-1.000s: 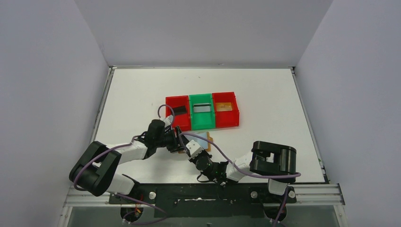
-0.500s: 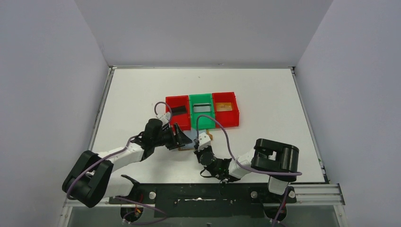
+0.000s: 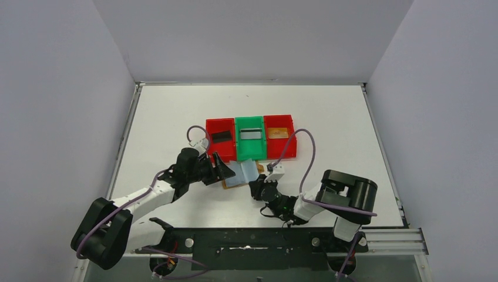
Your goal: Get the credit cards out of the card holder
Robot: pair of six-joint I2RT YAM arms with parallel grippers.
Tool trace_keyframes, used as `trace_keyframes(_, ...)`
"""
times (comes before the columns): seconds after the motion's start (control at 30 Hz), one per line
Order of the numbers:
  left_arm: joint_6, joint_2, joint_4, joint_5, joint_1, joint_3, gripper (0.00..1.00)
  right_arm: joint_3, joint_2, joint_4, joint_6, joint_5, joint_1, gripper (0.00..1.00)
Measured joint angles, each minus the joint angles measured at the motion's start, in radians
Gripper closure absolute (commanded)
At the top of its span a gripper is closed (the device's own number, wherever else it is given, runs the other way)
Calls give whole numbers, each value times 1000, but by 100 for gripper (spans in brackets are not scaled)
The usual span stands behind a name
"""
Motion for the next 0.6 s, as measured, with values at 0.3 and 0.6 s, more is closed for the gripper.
trace_keyframes(0.3, 11, -51, -65, -40, 2, 0, 39, -108, -158, -98, 357, 1, -16, 64)
trace_keyframes(0.6, 32, -94, -185, -154, 10, 17, 37, 126, -347, -535, 303, -14, -20, 62)
